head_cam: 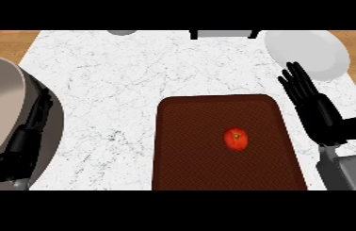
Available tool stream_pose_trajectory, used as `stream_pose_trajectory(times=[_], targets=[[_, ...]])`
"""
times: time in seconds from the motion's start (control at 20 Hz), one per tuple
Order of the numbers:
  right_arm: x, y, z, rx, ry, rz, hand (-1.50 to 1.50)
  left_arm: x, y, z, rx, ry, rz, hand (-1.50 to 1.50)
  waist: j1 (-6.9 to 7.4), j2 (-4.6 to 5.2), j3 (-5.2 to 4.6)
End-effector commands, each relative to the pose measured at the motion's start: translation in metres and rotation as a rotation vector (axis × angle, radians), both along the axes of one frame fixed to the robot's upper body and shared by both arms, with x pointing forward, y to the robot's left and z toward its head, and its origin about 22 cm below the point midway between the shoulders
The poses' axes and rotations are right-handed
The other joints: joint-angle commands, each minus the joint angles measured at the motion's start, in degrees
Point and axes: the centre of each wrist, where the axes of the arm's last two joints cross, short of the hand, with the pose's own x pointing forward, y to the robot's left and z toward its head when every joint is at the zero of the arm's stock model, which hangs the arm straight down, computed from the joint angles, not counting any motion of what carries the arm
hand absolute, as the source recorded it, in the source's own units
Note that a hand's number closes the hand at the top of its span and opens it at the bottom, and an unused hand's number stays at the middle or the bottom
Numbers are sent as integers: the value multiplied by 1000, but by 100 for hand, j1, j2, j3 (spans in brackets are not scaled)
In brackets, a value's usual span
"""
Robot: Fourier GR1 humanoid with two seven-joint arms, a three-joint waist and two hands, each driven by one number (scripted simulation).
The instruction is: Pick the tomato from the tray and place it in the plate
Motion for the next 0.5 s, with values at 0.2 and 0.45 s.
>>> stream_pose_trajectory(times=[0.2, 0.45], targets=[[-3, 41, 26, 504, -78, -214, -150, -12, 23, 2, 95, 24, 47, 0, -92, 160, -92], [-19, 39, 7, 164, -237, -686, -150, -28, 11, 0, 63, 124, 29, 0, -231, 137, -118]])
